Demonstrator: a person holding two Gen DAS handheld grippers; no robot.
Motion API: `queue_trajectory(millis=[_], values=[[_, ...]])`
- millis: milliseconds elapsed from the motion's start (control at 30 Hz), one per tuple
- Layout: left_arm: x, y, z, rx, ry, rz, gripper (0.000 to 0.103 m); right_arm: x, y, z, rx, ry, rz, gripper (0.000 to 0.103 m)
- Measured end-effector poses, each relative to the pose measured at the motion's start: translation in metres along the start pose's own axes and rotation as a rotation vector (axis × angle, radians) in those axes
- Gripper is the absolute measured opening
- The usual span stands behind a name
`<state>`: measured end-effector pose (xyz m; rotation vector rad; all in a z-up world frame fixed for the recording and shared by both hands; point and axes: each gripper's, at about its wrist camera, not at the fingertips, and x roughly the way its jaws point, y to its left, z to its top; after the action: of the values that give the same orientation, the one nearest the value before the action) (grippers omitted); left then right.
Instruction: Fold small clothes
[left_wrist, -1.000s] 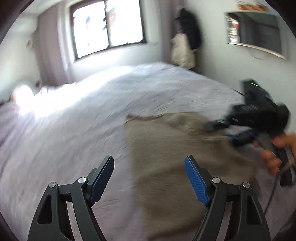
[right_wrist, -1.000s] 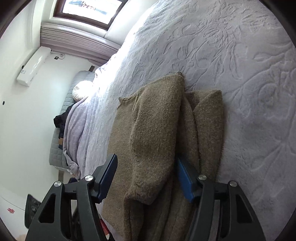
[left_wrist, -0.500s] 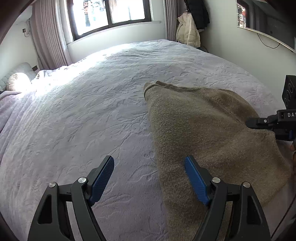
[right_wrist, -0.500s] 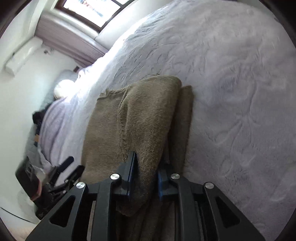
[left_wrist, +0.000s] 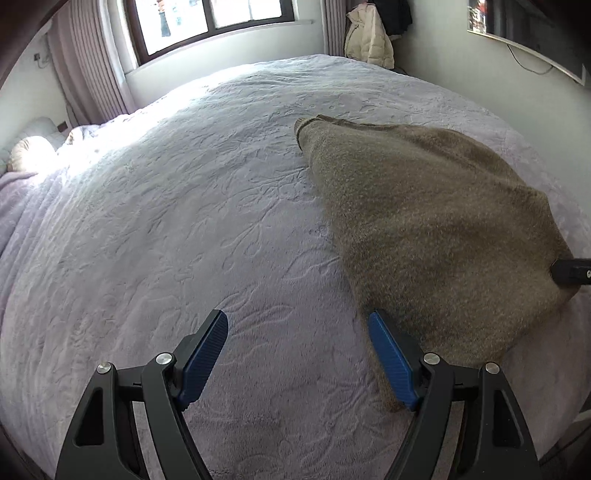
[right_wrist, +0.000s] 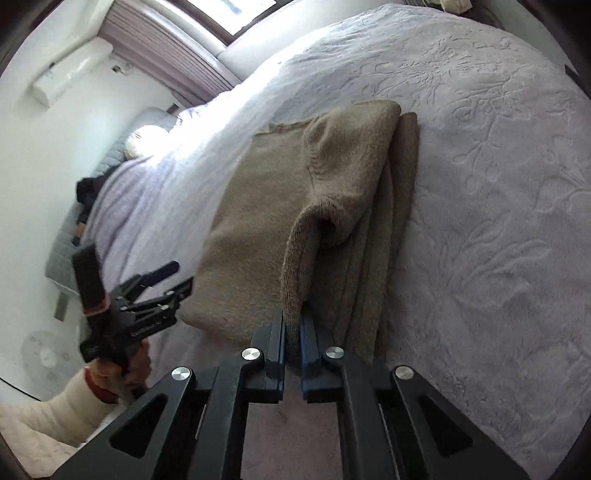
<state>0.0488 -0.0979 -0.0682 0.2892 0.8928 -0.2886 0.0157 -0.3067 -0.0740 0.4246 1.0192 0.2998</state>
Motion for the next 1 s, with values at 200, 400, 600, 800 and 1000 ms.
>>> queue_trajectory(millis=[200, 400, 600, 800, 1000], values=[[0.013, 0.001, -0.015, -0.025, 0.069, 0.001, 0.080, 0.011, -0.029, -0.021, 0.167, -0.031, 0.037, 0.005], [0.012, 0.003, -0.022, -0.066, 0.061, 0.008, 0.080, -0.003, -0.009, -0.010, 0.127, -0.065, 0.009, 0.013], [0.008, -0.001, -0.026, -0.067, 0.051, 0.031, 0.080, -0.012, -0.018, 0.013, 0.245, -0.200, 0.103, 0.075], [0.002, 0.005, -0.029, -0.110, 0.080, 0.003, 0.080, 0.026, -0.037, 0.029, 0.326, -0.097, 0.015, 0.016], [0.001, 0.004, -0.031, -0.105, 0.083, 0.017, 0.080, 0.024, -0.029, 0.010, 0.228, -0.124, -0.022, 0.013]])
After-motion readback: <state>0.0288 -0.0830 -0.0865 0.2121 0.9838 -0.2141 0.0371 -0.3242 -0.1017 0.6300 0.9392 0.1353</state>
